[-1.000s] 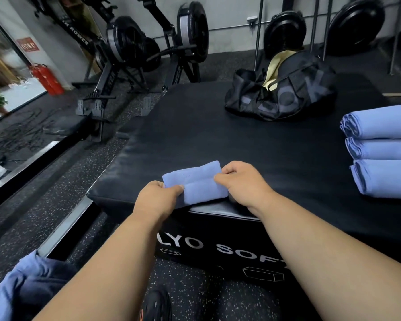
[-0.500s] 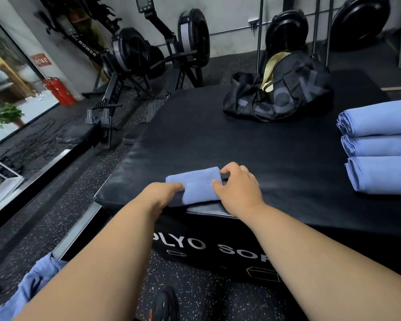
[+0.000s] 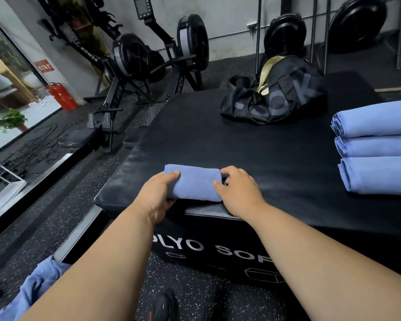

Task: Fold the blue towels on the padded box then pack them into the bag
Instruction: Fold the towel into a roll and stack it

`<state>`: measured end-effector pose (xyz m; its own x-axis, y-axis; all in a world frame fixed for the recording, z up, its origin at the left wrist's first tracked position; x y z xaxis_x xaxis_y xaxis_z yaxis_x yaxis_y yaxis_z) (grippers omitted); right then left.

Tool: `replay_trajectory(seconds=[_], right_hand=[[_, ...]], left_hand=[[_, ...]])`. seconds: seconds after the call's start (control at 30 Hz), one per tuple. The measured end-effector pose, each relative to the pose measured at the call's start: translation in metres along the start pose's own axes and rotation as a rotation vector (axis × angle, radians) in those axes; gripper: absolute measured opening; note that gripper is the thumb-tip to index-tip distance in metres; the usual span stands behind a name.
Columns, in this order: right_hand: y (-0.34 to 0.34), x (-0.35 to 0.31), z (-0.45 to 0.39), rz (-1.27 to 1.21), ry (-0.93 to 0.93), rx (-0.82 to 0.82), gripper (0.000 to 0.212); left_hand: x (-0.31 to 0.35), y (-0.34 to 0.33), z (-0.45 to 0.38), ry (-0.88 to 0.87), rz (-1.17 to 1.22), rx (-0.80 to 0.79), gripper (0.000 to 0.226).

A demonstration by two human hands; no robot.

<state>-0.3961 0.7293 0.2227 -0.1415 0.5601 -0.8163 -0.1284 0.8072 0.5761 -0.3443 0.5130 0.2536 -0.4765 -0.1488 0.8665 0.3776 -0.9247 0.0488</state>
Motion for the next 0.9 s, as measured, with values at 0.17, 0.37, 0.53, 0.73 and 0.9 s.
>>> replay_trajectory(seconds=[0.17,0.37,0.53,0.73,0.9], right_hand=[[0.013,0.006,0.004,-0.394,-0.051,-0.059,0.052],[0.048,0.012,0.015,-0.815,-0.157,-0.114,0.049],[0.11,0.027,0.027,-0.661,0.014,0.178,0.04],[0.2,0.049,0.053,-0.488,0.113,0.484,0.052],[0.262,0.089,0.066,-0.404,0.088,0.622,0.052]], left_hand=[[0.019,-0.028,0.022,-0.059,0.051,-0.128,0.028],[0.028,-0.08,0.034,-0.092,0.136,-0.244,0.035],[0.018,-0.13,0.043,-0.101,0.093,-0.301,0.03],[0.004,-0.218,0.044,-0.137,-0.012,-0.416,0.03],[-0.019,-0.258,0.023,-0.422,-0.53,-0.125,0.034]])
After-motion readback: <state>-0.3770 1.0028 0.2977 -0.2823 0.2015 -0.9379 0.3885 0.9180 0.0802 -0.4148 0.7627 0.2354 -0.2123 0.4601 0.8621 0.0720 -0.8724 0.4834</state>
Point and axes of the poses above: each hand's wrist, its own z-axis away from the middle knuckle, its own y-axis out of the back of the hand, x = y × z, the point moved 7 cm from there along -z, towards the middle knuckle, and after that the axes turned 6 degrees about y, right-handed, at the moved point
